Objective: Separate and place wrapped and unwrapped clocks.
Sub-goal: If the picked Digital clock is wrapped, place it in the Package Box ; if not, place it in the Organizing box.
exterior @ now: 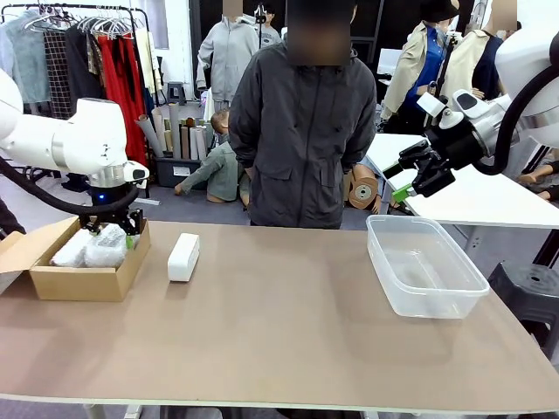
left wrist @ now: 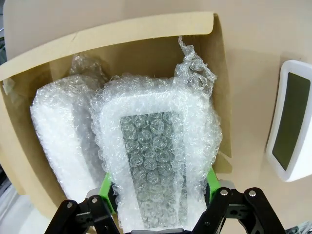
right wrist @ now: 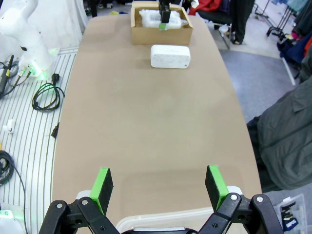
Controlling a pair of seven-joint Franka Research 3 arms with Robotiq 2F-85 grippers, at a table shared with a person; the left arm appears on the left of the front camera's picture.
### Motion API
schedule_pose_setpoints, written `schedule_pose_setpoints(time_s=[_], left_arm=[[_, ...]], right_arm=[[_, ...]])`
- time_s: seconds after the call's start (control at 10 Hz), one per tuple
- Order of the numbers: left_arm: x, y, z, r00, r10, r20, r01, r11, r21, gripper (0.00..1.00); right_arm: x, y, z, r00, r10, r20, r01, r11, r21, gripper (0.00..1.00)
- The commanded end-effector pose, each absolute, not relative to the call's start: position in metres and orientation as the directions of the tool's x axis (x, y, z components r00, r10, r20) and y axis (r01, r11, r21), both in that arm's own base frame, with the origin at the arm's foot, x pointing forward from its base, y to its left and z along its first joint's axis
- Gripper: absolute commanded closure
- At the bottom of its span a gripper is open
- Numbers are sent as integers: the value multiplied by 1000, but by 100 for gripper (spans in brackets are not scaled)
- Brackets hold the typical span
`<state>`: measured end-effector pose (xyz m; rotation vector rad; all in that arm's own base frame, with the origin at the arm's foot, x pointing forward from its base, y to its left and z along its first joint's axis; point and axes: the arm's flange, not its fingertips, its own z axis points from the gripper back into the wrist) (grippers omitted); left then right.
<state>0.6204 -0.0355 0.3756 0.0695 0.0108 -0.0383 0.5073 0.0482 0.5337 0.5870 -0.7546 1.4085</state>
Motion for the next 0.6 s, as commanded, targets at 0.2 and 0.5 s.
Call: schedule_pose_setpoints(time_s=[0.2, 0.5], left_arm=[[622, -30, 377, 1000, -16, -23, 17, 999, 48, 61], [622, -29, 379, 1000, -14, -19, 15, 998, 53, 2]], right_arm=[[506, 49, 535, -3, 649, 761, -993, 87, -78, 0], [506, 49, 535, -3, 649, 761, -993, 87, -78, 0]])
